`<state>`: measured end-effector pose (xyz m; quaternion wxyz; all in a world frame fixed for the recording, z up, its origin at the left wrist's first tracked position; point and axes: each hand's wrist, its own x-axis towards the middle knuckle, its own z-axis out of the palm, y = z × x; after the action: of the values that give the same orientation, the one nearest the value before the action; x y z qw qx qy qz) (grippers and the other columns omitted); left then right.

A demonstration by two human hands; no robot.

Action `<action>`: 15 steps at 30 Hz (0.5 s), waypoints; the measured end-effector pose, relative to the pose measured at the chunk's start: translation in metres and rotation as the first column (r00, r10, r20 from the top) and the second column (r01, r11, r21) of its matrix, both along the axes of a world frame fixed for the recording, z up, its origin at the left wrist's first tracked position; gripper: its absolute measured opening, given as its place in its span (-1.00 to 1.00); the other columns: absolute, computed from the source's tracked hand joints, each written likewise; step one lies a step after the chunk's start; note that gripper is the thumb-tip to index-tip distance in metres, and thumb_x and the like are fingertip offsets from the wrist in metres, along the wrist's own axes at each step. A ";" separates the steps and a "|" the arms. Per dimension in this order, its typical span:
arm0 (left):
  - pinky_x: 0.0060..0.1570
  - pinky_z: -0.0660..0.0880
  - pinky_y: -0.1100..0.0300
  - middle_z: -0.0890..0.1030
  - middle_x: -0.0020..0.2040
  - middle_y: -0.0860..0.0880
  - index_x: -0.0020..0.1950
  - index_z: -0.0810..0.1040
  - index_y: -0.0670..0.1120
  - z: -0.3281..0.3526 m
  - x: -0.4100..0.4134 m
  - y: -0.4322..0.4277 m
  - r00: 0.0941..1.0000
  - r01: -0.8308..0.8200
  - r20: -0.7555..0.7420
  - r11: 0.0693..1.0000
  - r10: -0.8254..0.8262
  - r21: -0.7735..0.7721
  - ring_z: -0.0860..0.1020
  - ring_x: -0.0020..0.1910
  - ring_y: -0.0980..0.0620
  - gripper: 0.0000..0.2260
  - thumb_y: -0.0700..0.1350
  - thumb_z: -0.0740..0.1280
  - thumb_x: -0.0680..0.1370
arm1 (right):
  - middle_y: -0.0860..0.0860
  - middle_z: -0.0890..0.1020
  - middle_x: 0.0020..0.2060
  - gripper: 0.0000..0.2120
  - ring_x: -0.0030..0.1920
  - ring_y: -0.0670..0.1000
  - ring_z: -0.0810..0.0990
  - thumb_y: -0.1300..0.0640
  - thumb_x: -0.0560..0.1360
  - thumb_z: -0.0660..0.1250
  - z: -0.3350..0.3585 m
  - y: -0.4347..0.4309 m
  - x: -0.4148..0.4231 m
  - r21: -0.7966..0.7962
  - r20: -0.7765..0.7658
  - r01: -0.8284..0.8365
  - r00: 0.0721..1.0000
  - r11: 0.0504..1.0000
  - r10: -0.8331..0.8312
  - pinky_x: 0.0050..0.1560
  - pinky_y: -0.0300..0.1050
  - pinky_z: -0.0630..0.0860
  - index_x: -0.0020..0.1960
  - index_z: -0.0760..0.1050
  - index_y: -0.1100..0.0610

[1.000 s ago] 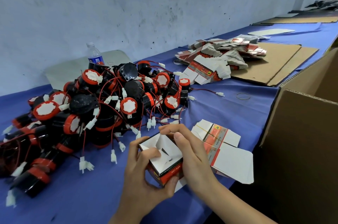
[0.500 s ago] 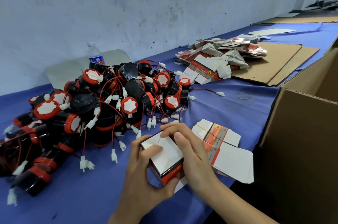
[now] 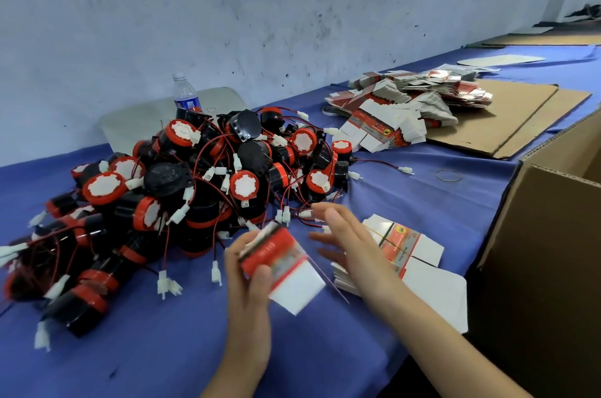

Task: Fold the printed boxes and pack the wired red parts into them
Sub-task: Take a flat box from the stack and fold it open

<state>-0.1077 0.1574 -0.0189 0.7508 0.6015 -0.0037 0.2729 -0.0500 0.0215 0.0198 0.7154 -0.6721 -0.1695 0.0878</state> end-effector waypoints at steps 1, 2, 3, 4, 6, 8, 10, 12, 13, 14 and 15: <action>-0.06 0.57 0.16 0.59 0.13 0.03 0.32 0.41 0.05 -0.001 0.004 0.004 0.997 -0.055 -0.056 0.983 0.046 -0.177 0.63 -0.02 0.14 -0.40 0.24 0.44 0.36 | -0.24 0.61 -0.03 -0.89 -0.01 -0.17 0.60 -0.07 0.57 0.26 0.002 -0.003 0.007 -0.053 0.050 0.083 0.995 0.995 -0.081 0.03 -0.31 0.50 0.06 0.52 -0.14; -0.03 0.55 0.09 0.59 0.13 -0.03 0.37 0.38 -0.02 -0.001 0.009 0.009 0.991 -0.114 -0.106 0.950 0.087 -0.292 0.64 -0.06 0.14 -0.37 0.20 0.42 0.38 | -0.22 0.61 -0.09 -0.94 -0.11 -0.21 0.59 0.01 0.56 0.29 0.003 -0.005 0.016 -0.121 0.105 0.150 0.985 0.981 -0.138 -0.11 -0.40 0.47 0.02 0.52 -0.11; 0.01 0.53 0.03 0.60 0.13 -0.05 0.38 0.37 -0.06 -0.001 0.012 0.015 0.984 -0.155 -0.136 0.924 0.114 -0.350 0.64 -0.06 0.13 -0.36 0.20 0.38 0.39 | -0.20 0.62 -0.13 -0.96 -0.18 -0.21 0.58 0.06 0.54 0.32 0.005 -0.007 0.024 -0.201 0.141 0.188 0.977 0.961 -0.162 -0.20 -0.41 0.46 -0.02 0.51 -0.07; 0.04 0.52 0.00 0.63 0.10 -0.04 0.35 0.41 -0.06 -0.001 0.014 0.019 0.979 -0.182 -0.155 0.903 0.130 -0.389 0.64 -0.05 0.10 -0.36 0.23 0.34 0.37 | -0.14 0.63 -0.14 -0.97 -0.20 -0.17 0.59 0.08 0.53 0.33 0.008 -0.007 0.032 -0.278 0.147 0.195 0.976 0.941 -0.159 -0.19 -0.36 0.49 -0.05 0.52 -0.03; -0.03 0.52 0.02 0.66 -0.05 0.03 0.24 0.52 -0.01 0.001 0.016 0.025 0.971 -0.218 -0.188 0.860 0.145 -0.462 0.62 -0.06 0.00 -0.43 0.27 0.28 0.33 | 0.05 0.65 -0.12 -0.96 -0.16 0.00 0.64 0.15 0.54 0.32 0.013 0.002 0.050 -0.314 0.031 0.114 0.993 0.942 -0.110 -0.05 -0.17 0.58 -0.08 0.54 0.06; -0.11 0.49 0.09 0.63 -0.07 0.01 0.17 0.55 0.00 0.001 0.017 0.028 0.969 -0.230 -0.203 0.829 0.144 -0.510 0.59 -0.08 -0.04 -0.58 0.24 0.23 0.47 | 0.16 0.64 -0.12 -0.96 -0.20 0.08 0.65 0.24 0.54 0.32 0.017 0.018 0.066 -0.153 -0.175 0.021 0.983 0.988 -0.048 -0.08 -0.15 0.64 -0.07 0.54 0.16; -0.12 0.46 0.13 0.61 0.04 -0.04 0.31 0.50 -0.04 0.001 0.016 0.028 0.968 -0.232 -0.208 0.809 0.139 -0.541 0.59 -0.10 0.00 -0.55 0.19 0.16 0.57 | 0.18 0.60 -0.02 -0.90 -0.20 0.11 0.65 0.29 0.55 0.30 0.019 0.036 0.082 -0.049 -0.276 0.025 0.960 0.998 -0.038 -0.18 -0.18 0.65 0.06 0.50 0.21; -0.11 0.51 0.16 0.63 0.06 -0.04 0.40 0.44 -0.07 0.003 0.017 0.028 0.972 -0.217 -0.198 0.788 0.124 -0.577 0.62 -0.11 0.04 -0.49 0.19 0.20 0.54 | 0.17 0.51 0.17 -0.72 -0.14 0.16 0.67 0.29 0.57 0.27 0.019 0.056 0.097 -0.003 -0.324 0.068 0.944 0.998 -0.065 -0.20 -0.15 0.65 0.27 0.40 0.20; -0.12 0.55 0.17 0.64 0.08 -0.04 0.40 0.43 -0.07 0.004 0.016 0.028 0.976 -0.205 -0.187 0.780 0.115 -0.592 0.64 -0.08 0.05 -0.46 0.18 0.25 0.49 | 0.17 0.46 0.24 -0.64 -0.09 0.19 0.67 0.28 0.58 0.26 0.020 0.064 0.104 0.008 -0.361 0.085 0.929 0.996 -0.077 -0.17 -0.11 0.64 0.35 0.34 0.17; -0.12 0.60 0.17 0.63 0.15 -0.07 0.40 0.42 -0.06 0.004 0.016 0.027 0.980 -0.189 -0.169 0.771 0.107 -0.608 0.65 -0.02 0.04 -0.43 0.15 0.30 0.44 | 0.16 0.42 0.29 -0.59 -0.05 0.20 0.67 0.27 0.58 0.25 0.022 0.072 0.110 0.009 -0.406 0.093 0.910 0.996 -0.081 -0.13 -0.07 0.64 0.41 0.30 0.13; -0.10 0.62 0.15 0.59 0.24 -0.10 0.42 0.39 -0.06 0.005 0.017 0.028 0.984 -0.172 -0.145 0.768 0.104 -0.617 0.64 0.06 0.00 -0.40 0.11 0.33 0.41 | 0.15 0.40 0.32 -0.58 -0.06 0.21 0.67 0.26 0.58 0.25 0.025 0.078 0.115 -0.005 -0.446 0.089 0.891 0.996 -0.082 -0.11 -0.03 0.63 0.42 0.30 0.11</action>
<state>-0.0908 0.1850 -0.0139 0.8850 0.3293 0.1699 0.2820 0.0654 0.0993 0.0447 0.7436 -0.6353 0.0277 0.2068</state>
